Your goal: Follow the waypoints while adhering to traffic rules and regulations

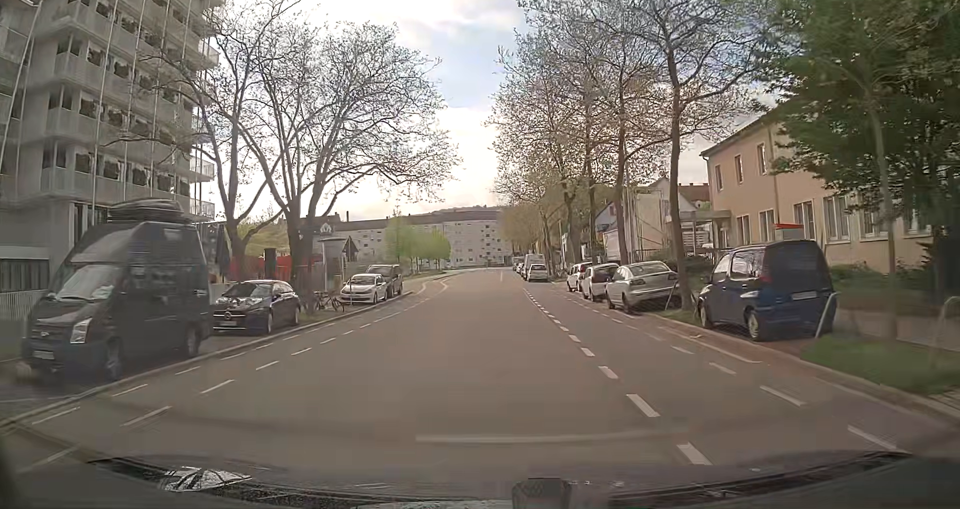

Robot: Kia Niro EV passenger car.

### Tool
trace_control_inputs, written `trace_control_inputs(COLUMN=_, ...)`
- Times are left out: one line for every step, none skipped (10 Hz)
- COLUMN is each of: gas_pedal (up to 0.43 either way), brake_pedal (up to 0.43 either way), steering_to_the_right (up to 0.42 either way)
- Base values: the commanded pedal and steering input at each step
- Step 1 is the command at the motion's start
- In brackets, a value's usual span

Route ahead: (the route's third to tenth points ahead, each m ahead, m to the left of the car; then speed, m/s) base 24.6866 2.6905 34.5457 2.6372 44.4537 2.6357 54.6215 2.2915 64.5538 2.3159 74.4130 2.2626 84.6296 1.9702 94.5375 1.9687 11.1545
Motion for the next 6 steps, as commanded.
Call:
trace_control_inputs(gas_pedal=0.067, brake_pedal=0.0, steering_to_the_right=-0.001)
trace_control_inputs(gas_pedal=0.067, brake_pedal=0.0, steering_to_the_right=-0.001)
trace_control_inputs(gas_pedal=0.067, brake_pedal=0.0, steering_to_the_right=-0.001)
trace_control_inputs(gas_pedal=0.067, brake_pedal=0.0, steering_to_the_right=-0.001)
trace_control_inputs(gas_pedal=0.067, brake_pedal=0.0, steering_to_the_right=-0.001)
trace_control_inputs(gas_pedal=0.067, brake_pedal=0.0, steering_to_the_right=-0.001)
